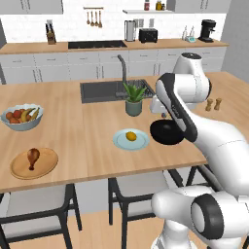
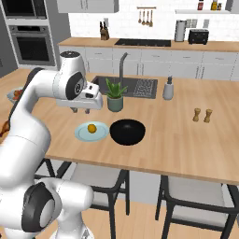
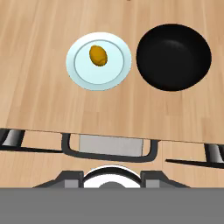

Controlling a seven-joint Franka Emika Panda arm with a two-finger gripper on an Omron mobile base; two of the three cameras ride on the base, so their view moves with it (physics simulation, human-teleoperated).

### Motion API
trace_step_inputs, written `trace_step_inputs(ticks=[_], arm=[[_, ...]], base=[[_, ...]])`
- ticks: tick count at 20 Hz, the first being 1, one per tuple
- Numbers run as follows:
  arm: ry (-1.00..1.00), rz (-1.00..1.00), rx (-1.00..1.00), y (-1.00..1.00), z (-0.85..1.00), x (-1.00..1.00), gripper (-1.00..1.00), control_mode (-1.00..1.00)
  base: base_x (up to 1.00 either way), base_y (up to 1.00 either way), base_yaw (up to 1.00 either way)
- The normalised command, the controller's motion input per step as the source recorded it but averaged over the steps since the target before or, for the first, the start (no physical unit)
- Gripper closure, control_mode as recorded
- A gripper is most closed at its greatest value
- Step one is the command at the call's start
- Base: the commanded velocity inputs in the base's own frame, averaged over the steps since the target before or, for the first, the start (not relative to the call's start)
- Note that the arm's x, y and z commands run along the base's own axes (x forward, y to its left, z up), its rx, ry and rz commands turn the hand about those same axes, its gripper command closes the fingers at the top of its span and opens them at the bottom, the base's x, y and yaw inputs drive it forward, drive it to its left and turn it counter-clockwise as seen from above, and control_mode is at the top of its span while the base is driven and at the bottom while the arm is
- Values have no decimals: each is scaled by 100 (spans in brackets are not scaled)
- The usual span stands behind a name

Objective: Pick the chicken drumstick and lemon from their plates and place them in the bowl. Then put the bowl in the fridge.

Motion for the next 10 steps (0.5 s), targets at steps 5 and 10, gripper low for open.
trace_step_inputs(ticks=[5,10], arm=[[-2,0,0,2,-1,-39,-100,-100],[-4,3,-3,9,-19,-49,-100,-100]], base=[[0,0,0],[0,0,0]])
